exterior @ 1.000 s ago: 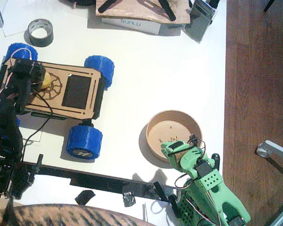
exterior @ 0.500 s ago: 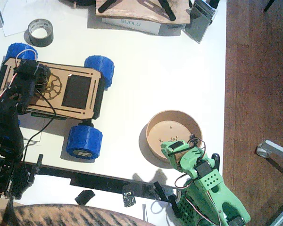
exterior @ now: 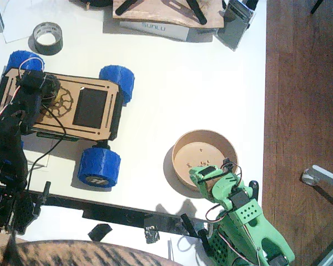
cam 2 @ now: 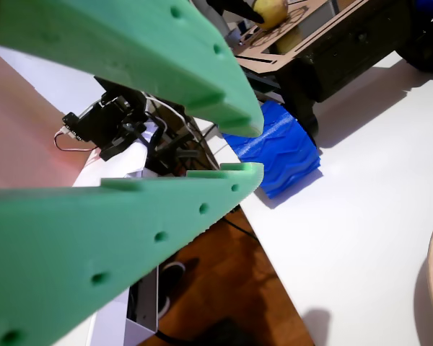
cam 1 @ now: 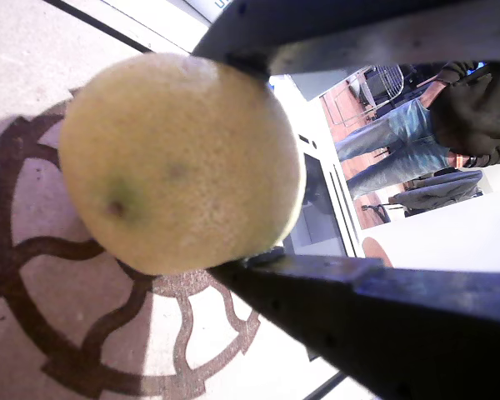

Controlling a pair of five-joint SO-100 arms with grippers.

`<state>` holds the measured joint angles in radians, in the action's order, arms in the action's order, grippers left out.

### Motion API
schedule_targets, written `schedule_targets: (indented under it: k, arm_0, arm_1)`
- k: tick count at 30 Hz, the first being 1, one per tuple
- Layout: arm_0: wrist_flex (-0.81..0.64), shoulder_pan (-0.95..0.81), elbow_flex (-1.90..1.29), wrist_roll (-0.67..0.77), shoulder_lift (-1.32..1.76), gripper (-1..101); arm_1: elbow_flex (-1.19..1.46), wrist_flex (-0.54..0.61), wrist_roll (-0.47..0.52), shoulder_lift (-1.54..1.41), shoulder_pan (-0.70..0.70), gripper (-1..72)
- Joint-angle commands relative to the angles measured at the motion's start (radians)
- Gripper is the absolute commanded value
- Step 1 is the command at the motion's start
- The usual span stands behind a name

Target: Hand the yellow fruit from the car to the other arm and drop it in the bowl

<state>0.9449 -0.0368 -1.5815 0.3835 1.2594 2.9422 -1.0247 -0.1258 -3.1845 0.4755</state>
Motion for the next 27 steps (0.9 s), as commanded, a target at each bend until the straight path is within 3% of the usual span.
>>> schedule_targets:
  k: [1, 12, 17, 20, 23, 27]
  arm_0:
    - [-0.012, -0.005, 0.043, -0.011, 0.002, 0]
    - [0.000, 0.000, 0.041, 0.002, 0.055, 0]
    - [0.172, -0.025, 0.040, 0.011, 0.334, 0]
    - [0.382, -0.034, 0.034, 0.094, 0.595, 0]
    - [0.554, -0.067, 0.023, 0.218, 0.873, 0]
    - [0.597, -0.236, 0.025, 0.279, 1.032, 0]
  arm_1:
    - [-0.040, 0.011, 0.005, -0.011, 0.000, 0.1]
    - [-0.037, 0.009, 0.078, -0.023, 0.009, 0.1]
    - [-0.040, 0.008, 0.078, -0.020, 0.009, 0.1]
    - [-0.043, 0.014, 0.084, -0.020, 0.012, 0.1]
    - [-0.040, 0.040, 0.133, -0.021, 0.017, 0.0]
    - [-0.032, 0.067, 0.256, -0.025, 0.069, 0.0]
